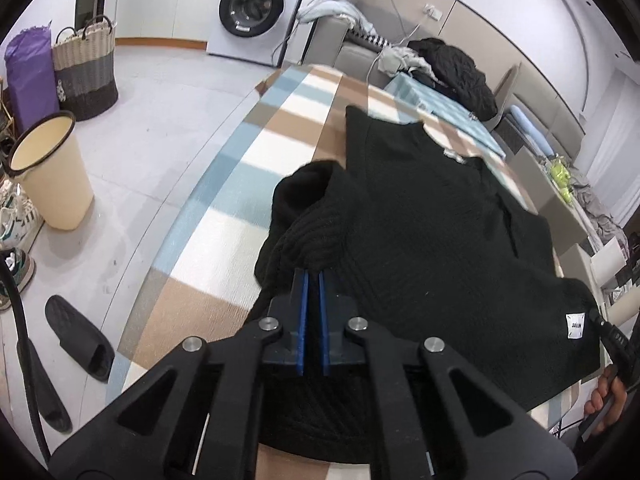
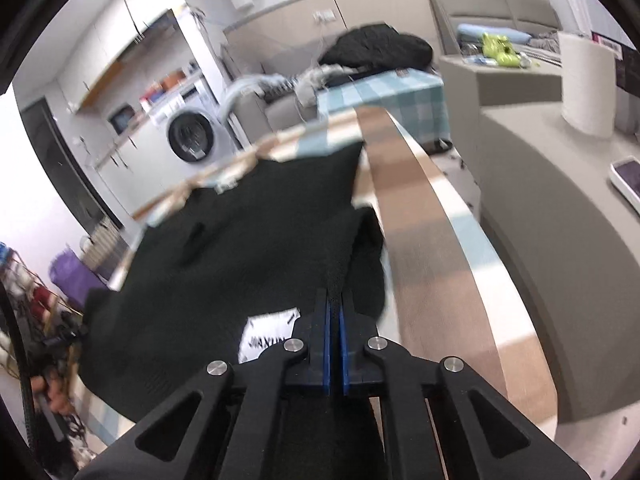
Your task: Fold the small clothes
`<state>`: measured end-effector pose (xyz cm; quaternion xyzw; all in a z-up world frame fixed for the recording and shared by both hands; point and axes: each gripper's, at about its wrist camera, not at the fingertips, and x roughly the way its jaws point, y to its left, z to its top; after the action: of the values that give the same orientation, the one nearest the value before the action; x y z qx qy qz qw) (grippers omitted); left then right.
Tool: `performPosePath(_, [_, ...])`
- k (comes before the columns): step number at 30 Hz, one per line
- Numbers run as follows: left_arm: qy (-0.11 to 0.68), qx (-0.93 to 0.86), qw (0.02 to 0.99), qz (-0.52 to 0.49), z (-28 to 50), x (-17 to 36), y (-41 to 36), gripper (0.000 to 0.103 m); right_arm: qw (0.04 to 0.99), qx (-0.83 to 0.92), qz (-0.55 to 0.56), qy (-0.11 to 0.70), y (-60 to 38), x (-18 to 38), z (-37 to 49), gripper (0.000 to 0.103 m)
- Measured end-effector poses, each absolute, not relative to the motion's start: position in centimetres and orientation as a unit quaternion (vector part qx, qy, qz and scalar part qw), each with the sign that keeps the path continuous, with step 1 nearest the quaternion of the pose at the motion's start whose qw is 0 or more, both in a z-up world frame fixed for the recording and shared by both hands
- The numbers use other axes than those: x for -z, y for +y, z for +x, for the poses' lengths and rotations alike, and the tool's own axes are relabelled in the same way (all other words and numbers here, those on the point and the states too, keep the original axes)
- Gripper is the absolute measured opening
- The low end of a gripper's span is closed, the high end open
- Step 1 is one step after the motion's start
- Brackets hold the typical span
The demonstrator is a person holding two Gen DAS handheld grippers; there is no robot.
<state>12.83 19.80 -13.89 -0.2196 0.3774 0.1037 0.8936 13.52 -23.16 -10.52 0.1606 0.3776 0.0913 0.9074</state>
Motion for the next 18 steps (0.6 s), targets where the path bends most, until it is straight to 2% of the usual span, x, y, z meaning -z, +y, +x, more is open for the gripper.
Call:
performPosePath(11, [0.297,-0.092,0.928,-0.205,17.9,7.8,21.5,0.002,0.922,-0.102,0.216,0.304,-22.8,6.5,19.1,0.003])
performPosePath(14, [0.313,-0.097,0.924,-0.198,20.8,8.4,22.1,0.002,0.924,-0.079,0.213,0.308,-22.8,6.9,20.8,0.003])
performPosePath(18, [0.372,-0.100,0.902,-0.197,24.0,11.7,22.7,0.003,0.910,-0.034,0.208,0.356,-22.9,9.7,23.0,0.003])
